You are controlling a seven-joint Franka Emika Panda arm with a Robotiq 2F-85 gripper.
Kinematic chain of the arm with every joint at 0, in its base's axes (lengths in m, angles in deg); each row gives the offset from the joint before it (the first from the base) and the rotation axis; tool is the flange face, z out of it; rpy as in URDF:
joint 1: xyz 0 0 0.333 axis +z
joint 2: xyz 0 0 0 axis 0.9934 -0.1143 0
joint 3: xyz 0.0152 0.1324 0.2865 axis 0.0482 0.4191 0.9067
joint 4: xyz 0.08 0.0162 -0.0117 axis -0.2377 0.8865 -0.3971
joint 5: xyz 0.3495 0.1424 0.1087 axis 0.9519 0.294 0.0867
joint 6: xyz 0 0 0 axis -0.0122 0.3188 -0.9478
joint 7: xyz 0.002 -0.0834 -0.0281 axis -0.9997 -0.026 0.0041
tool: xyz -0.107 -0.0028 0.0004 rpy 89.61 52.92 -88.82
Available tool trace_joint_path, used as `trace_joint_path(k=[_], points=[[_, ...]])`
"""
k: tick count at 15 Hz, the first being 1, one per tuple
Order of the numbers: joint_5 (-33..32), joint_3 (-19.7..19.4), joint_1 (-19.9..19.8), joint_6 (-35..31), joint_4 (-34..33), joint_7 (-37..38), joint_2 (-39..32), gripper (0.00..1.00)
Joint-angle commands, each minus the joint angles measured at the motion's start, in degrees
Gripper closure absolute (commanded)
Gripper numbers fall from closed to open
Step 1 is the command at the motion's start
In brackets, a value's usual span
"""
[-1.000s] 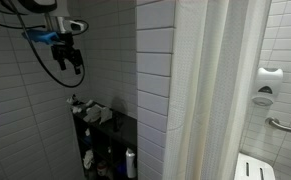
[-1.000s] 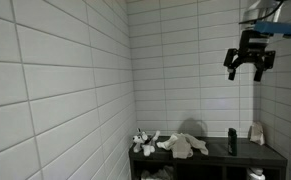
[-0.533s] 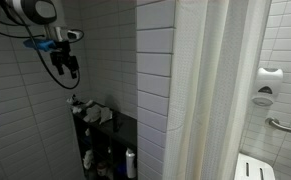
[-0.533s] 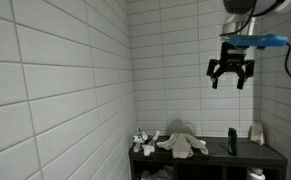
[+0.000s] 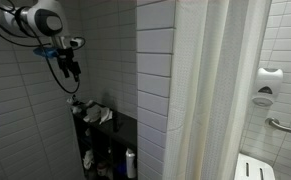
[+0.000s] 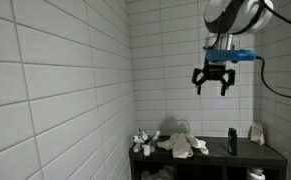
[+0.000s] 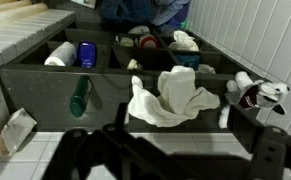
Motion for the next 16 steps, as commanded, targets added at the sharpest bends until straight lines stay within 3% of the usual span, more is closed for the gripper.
trace_joint_path(k=[1, 8, 16], points=[[-2.90, -0.52, -0.27, -0.01, -2.86, 4.69, -5.13, 0.00], [-2.18, -2.50, 0.89, -0.19, -6.64, 7.83, -11.37, 0.00], [-2.46, -4.09, 1.74, -11.39, -7.54, 14.22, -15.36, 0.00]])
